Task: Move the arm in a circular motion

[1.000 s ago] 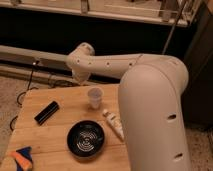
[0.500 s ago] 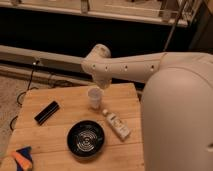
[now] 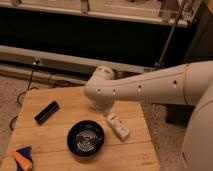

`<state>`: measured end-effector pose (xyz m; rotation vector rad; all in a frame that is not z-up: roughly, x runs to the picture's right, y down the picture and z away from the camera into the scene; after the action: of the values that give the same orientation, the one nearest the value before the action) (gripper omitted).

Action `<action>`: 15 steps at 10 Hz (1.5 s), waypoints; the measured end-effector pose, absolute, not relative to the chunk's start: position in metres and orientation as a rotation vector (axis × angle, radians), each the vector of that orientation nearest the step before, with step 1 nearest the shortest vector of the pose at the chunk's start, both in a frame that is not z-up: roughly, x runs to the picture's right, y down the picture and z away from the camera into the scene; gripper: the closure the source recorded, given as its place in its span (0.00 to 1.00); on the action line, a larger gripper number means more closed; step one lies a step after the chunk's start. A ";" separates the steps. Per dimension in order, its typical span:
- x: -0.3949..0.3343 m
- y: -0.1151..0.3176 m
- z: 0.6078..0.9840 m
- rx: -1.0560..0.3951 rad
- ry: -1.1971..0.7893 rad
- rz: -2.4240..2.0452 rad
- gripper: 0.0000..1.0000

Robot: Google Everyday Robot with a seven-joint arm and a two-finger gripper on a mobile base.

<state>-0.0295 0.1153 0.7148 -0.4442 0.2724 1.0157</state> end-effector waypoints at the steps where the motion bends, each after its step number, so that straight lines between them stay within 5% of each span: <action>1: -0.057 0.127 0.707 -0.487 0.221 0.981 1.00; 7: -0.188 0.122 0.761 -0.627 0.042 0.704 1.00; 11: -0.212 0.014 0.803 -0.516 -0.041 0.652 1.00; 15: -0.127 -0.077 0.819 -0.380 0.031 0.813 1.00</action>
<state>-0.1267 -0.0767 0.8194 -0.3805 0.0305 0.8131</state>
